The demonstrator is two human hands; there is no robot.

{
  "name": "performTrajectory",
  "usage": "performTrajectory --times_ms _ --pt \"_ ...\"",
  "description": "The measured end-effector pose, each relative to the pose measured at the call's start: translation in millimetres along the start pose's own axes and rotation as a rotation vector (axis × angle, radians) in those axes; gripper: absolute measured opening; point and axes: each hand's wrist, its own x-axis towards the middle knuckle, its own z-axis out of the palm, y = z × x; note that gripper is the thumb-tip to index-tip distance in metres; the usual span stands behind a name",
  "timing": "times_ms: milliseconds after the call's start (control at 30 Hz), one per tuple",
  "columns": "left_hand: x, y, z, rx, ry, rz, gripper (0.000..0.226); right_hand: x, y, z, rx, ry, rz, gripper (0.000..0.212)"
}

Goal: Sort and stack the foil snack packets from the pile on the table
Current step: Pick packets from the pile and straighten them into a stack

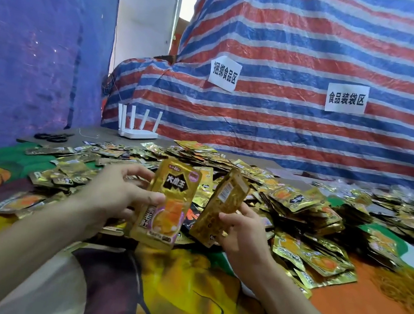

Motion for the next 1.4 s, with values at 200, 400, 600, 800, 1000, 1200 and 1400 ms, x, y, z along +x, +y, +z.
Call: performTrajectory --times_ms 200,400,600,800,1000,1200,1400 --pt "21.5 -23.1 55.2 0.004 0.159 0.066 0.029 -4.5 9.8 3.1 -0.174 -0.061 -0.038 0.034" --pt "8.4 -36.6 90.5 -0.275 -0.033 0.151 0.028 -12.5 15.4 0.8 -0.549 -0.068 -0.160 0.036" --pt "8.2 -50.5 92.5 0.154 0.001 0.258 0.036 -16.0 19.4 3.7 -0.611 -0.167 -0.166 0.054" --pt "11.7 -51.7 83.5 -0.012 0.132 0.293 0.046 -21.4 13.7 1.5 -0.789 -0.220 -0.271 0.060" --pt "11.7 -47.8 84.7 -0.214 -0.058 0.152 0.023 -27.2 -3.7 6.9 -1.132 -0.167 -0.386 0.052" --pt "5.9 -50.9 84.1 -0.278 -0.195 0.196 0.020 -47.1 -49.3 -30.3 -1.353 0.074 -0.330 0.031" --pt "39.4 -91.4 80.3 -0.170 -0.373 0.170 0.074 -62.3 -126.7 -111.4 -1.932 0.340 0.099 0.016"
